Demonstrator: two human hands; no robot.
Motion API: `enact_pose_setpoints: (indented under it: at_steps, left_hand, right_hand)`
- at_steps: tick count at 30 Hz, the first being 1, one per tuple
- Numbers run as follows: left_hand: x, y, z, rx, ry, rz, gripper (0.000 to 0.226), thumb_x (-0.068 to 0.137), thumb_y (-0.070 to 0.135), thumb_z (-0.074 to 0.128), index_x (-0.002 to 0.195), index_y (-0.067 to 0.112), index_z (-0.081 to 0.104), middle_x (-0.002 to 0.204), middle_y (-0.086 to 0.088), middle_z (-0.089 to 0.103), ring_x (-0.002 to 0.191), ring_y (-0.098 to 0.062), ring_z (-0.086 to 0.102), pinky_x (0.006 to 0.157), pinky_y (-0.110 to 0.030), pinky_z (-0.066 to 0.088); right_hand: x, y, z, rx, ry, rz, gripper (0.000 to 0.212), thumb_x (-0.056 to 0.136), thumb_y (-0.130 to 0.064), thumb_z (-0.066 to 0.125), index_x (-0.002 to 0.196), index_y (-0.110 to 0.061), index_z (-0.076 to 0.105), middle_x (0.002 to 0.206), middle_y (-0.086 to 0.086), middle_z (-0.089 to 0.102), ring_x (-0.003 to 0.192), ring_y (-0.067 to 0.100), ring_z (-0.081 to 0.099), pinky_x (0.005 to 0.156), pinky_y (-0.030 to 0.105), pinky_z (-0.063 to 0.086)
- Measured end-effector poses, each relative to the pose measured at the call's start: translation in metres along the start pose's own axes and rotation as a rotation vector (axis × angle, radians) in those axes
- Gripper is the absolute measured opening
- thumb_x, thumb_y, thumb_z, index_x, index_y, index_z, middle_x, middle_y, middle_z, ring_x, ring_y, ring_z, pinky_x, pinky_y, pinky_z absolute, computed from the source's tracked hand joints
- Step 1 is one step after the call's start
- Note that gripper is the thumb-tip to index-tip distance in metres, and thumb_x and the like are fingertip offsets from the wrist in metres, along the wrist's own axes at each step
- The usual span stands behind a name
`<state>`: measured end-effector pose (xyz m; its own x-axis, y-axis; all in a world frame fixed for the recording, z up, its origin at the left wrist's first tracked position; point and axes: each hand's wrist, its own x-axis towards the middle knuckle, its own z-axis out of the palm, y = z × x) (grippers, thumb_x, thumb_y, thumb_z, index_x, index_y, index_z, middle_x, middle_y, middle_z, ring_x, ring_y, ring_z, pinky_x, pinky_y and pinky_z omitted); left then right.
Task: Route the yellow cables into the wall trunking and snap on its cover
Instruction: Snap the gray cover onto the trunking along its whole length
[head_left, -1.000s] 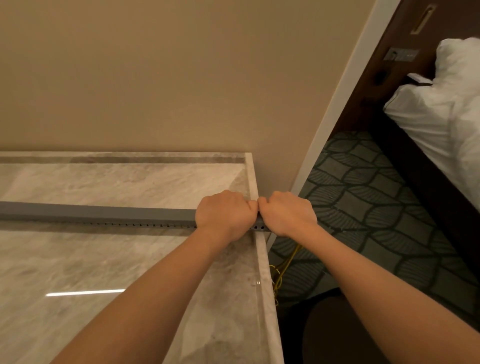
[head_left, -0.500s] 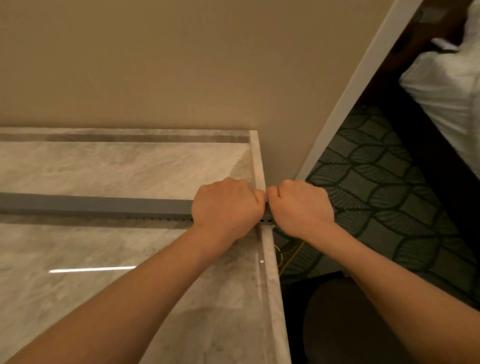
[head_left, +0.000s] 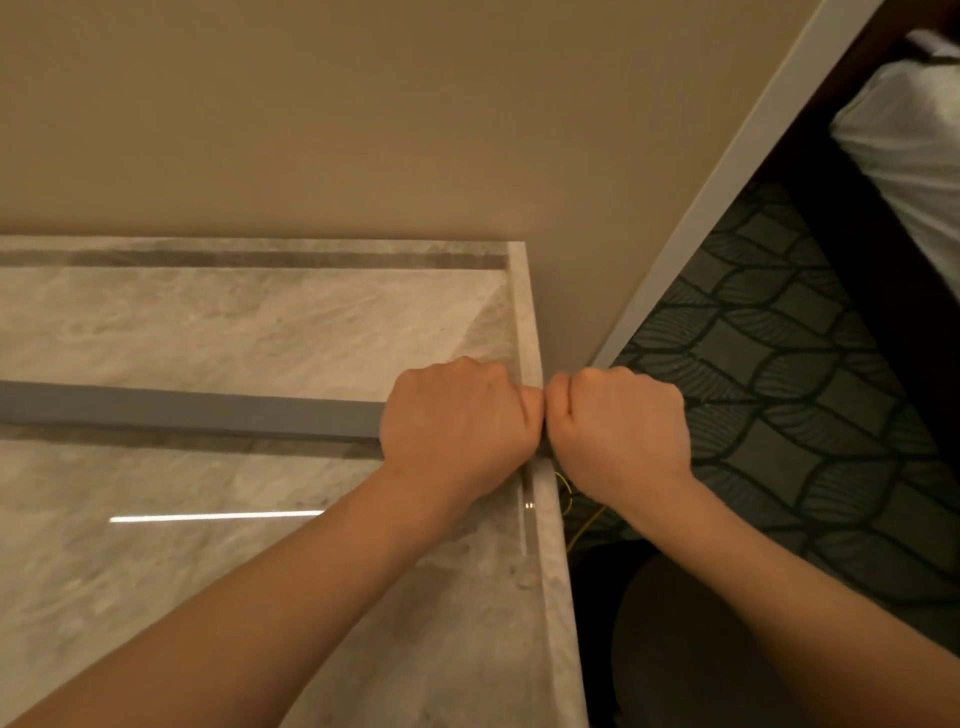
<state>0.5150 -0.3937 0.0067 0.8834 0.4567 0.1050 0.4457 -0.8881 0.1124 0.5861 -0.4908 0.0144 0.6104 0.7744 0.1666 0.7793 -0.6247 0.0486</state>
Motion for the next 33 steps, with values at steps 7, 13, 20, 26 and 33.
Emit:
enact_pose_setpoints:
  at_steps: [7, 13, 20, 26, 33]
  left_hand:
    - [0.002, -0.001, 0.001, 0.001, -0.061, 0.021, 0.037, 0.076, 0.038, 0.007, 0.051, 0.019, 0.025, 0.051, 0.003, 0.027, 0.044, -0.014, 0.021, 0.045, -0.027, 0.008]
    - [0.005, -0.003, 0.004, 0.057, -0.079, 0.033, 0.04, 0.094, 0.032, 0.026, 0.058, 0.017, 0.034, 0.06, 0.001, 0.036, 0.059, -0.021, 0.036, 0.054, -0.029, 0.024]
    - [-0.001, 0.0, -0.002, 0.234, -0.085, 0.103, 0.033, 0.095, 0.028, 0.028, 0.094, 0.019, 0.06, 0.079, -0.003, 0.057, 0.066, -0.023, 0.043, 0.054, -0.031, 0.024]
    - [-0.006, 0.003, 0.004, 0.246, 0.003, 0.026, 0.038, 0.098, 0.031, 0.023, 0.102, 0.017, 0.058, 0.091, -0.007, 0.067, 0.08, -0.029, 0.062, 0.058, -0.033, 0.031]
    - [-0.03, -0.034, 0.001, 0.091, 0.04, 0.309, 0.042, 0.097, 0.049, 0.023, 0.109, 0.018, 0.048, 0.101, -0.004, 0.059, 0.089, -0.023, 0.054, 0.076, -0.033, 0.036]
  right_hand:
    - [-0.001, 0.002, 0.003, 0.059, 0.012, 0.025, 0.05, 0.078, -0.014, 0.052, 0.044, -0.023, 0.016, 0.045, -0.011, 0.004, 0.032, 0.014, 0.015, 0.042, 0.013, 0.008]
    - [0.002, 0.008, 0.015, 0.054, -0.011, -0.021, 0.037, 0.091, -0.024, 0.034, 0.057, -0.018, 0.046, 0.055, -0.004, 0.043, 0.054, 0.022, 0.047, 0.043, 0.024, 0.014]
    - [0.007, 0.008, 0.019, 0.07, -0.076, -0.046, 0.036, 0.094, -0.029, 0.028, 0.075, -0.019, 0.057, 0.076, 0.001, 0.059, 0.074, 0.026, 0.06, 0.043, 0.026, 0.017]
    - [0.006, 0.006, 0.02, 0.16, -0.065, 0.073, 0.054, 0.095, -0.046, 0.016, 0.073, -0.021, 0.058, 0.075, 0.004, 0.065, 0.071, 0.027, 0.062, 0.053, 0.029, 0.031]
    - [0.005, 0.0, 0.007, -0.045, 0.111, -0.04, 0.046, 0.097, -0.045, 0.024, 0.11, -0.017, 0.058, 0.107, 0.009, 0.062, 0.099, 0.03, 0.053, 0.086, 0.044, 0.033]
